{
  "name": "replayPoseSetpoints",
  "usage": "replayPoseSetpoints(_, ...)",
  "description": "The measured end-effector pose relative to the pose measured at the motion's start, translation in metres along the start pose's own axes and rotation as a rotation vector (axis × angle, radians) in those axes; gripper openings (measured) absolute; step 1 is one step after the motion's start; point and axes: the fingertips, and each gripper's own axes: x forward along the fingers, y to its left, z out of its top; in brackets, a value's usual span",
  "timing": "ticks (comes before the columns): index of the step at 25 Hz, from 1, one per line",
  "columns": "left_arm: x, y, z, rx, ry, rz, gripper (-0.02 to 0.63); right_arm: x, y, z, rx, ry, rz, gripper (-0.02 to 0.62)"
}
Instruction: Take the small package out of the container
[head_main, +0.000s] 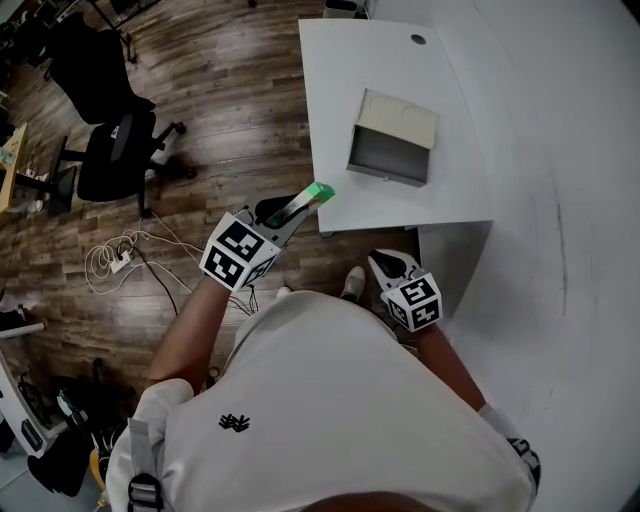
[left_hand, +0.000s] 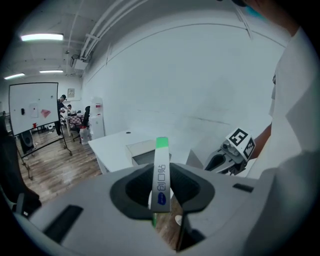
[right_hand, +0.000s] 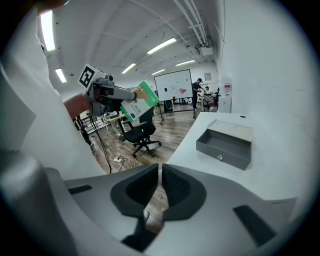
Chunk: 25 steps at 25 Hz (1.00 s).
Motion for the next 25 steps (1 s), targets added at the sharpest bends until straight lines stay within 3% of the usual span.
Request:
replayPoseSetpoints(10,-0.066,-0.020,-0.022,0.020,-0.025,-0.046,0.097,0.013,0.048,0.005,-0.014,-0.014,-0.036,0.017)
replayPoseSetpoints(25,-0.108,-0.047,-0.046,0.069,-0.049,-0.112,0.097,0.012,0.097,-0.006,-0.040,-0.016,-0.092,0.008)
